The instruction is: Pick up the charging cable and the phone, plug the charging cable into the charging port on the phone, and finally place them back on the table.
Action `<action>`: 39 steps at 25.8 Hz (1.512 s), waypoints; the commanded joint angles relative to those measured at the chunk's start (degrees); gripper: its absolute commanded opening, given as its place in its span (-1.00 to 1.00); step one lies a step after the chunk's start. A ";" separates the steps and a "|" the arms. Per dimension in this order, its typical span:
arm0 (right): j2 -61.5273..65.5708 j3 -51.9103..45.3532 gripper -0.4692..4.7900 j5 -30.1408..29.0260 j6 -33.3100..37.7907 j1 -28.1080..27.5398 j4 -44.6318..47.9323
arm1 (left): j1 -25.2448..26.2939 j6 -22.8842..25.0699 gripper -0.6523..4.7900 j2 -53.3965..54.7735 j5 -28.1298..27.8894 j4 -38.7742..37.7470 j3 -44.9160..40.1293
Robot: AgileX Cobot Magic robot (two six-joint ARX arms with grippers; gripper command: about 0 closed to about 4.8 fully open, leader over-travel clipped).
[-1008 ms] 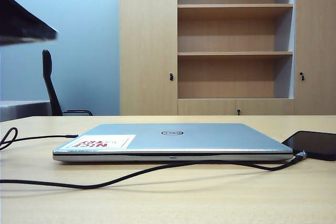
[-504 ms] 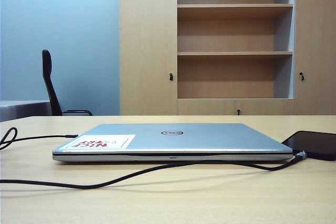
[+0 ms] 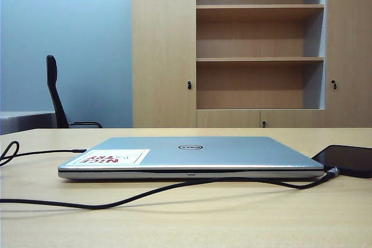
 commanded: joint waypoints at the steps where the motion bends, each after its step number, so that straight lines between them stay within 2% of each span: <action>1: -0.13 0.22 -0.84 0.11 0.02 0.04 1.05 | 0.09 0.90 -0.78 0.24 0.11 0.24 -0.02; 28: -0.59 -0.52 -0.84 0.37 0.00 -0.04 2.14 | 0.09 1.86 -0.78 0.24 0.11 0.33 -0.02; 33: -6.12 -5.16 -0.84 8.55 -2.43 -1.73 5.25 | 0.09 1.86 -0.78 0.24 0.11 0.37 -0.02; 35: -9.31 -8.35 -0.84 11.96 -6.12 -2.38 9.01 | 0.09 1.86 -0.78 0.24 0.11 0.46 -0.02; 39: -15.26 -13.60 -0.84 18.08 -6.49 -2.97 15.10 | 0.09 1.86 -0.78 0.24 0.11 0.48 -0.02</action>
